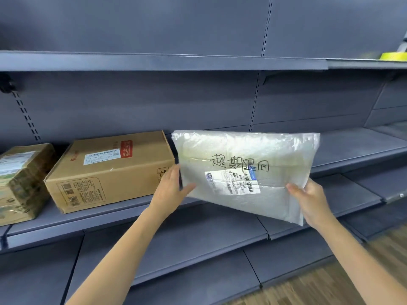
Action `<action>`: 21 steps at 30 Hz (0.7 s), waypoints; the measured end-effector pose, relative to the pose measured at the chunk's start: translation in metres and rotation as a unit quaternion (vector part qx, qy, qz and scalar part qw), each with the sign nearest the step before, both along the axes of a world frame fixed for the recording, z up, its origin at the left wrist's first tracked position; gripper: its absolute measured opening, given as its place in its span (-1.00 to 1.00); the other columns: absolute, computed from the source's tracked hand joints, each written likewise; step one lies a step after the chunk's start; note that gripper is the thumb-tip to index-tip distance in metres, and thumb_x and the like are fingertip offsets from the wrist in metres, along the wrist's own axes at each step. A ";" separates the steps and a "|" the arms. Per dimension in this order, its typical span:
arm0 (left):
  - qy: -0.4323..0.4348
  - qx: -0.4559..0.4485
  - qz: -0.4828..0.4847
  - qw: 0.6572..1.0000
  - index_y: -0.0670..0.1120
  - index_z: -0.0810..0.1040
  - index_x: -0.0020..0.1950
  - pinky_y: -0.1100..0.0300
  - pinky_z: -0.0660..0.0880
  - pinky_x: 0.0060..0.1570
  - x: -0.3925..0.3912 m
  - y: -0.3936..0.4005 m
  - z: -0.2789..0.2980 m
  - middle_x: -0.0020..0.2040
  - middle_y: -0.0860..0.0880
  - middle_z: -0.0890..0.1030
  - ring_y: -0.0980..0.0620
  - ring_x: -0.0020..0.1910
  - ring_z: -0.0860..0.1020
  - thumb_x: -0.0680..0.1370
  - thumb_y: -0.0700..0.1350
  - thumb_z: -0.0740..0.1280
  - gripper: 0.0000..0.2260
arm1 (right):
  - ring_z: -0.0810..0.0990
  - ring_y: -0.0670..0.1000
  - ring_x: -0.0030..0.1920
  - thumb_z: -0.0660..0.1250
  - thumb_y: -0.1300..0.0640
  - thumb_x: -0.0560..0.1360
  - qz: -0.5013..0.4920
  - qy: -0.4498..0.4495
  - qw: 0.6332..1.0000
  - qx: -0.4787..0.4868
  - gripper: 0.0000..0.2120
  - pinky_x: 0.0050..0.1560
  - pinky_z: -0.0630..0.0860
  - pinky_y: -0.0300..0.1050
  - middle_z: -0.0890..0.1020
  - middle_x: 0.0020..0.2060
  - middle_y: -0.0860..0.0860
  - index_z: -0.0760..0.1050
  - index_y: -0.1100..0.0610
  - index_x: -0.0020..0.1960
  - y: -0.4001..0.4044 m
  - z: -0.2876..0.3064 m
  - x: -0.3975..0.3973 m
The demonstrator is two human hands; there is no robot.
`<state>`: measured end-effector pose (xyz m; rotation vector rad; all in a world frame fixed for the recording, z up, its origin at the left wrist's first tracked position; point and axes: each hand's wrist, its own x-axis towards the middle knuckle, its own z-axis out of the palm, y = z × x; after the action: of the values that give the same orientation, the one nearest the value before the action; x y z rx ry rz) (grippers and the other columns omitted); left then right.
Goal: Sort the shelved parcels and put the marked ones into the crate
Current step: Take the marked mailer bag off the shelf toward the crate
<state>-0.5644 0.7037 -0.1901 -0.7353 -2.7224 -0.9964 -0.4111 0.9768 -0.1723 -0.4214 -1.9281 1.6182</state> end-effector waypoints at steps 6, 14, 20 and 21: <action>-0.103 0.176 0.047 0.978 -0.12 0.12 0.47 0.10 0.39 0.16 0.008 -0.033 0.023 0.33 -0.05 0.41 -0.08 0.25 0.43 0.43 0.07 0.43 -0.25 | 0.67 -0.10 -0.22 0.34 0.17 0.47 0.071 0.038 0.989 -0.122 -0.80 -0.29 0.59 -0.30 0.70 -0.32 -0.15 0.50 0.21 0.07 -0.012 -0.003 -0.014; -0.209 0.337 0.069 0.916 -0.09 0.47 0.06 -0.05 0.61 -0.07 0.030 -0.087 0.018 0.01 -0.13 0.64 -0.09 -0.09 0.65 0.36 -0.10 0.50 -0.65 | 0.68 -0.11 -0.26 0.55 -0.17 0.14 0.162 0.029 0.974 -0.153 -0.37 -0.33 0.59 -0.23 0.70 -0.22 -0.02 0.51 0.17 0.06 -0.051 -0.012 -0.030; -0.179 0.351 0.131 0.910 -0.15 0.49 -0.01 -0.23 0.58 -0.09 0.045 -0.124 0.009 -0.02 -0.24 0.63 -0.26 -0.09 0.63 0.26 0.01 0.58 -0.55 | 0.65 -0.09 -0.12 0.14 0.12 0.58 0.206 -0.043 0.970 -0.125 -0.81 -0.14 0.59 -0.20 0.64 -0.05 0.00 0.49 0.08 0.11 -0.083 -0.021 -0.043; -0.175 0.353 0.139 0.908 -0.16 0.49 0.00 -0.25 0.57 -0.09 0.045 -0.132 0.007 -0.01 -0.25 0.62 -0.28 -0.06 0.62 0.23 0.05 0.59 -0.50 | 0.64 -0.05 -0.09 0.20 0.06 0.55 0.217 -0.049 0.967 -0.126 -0.79 -0.11 0.58 -0.17 0.64 -0.04 0.01 0.49 0.10 0.13 -0.090 -0.021 -0.045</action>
<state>-0.5194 0.5719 -0.1835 -0.0363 -2.3080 -2.0034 -0.4562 0.8869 -0.1937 -0.1847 -1.9894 2.1741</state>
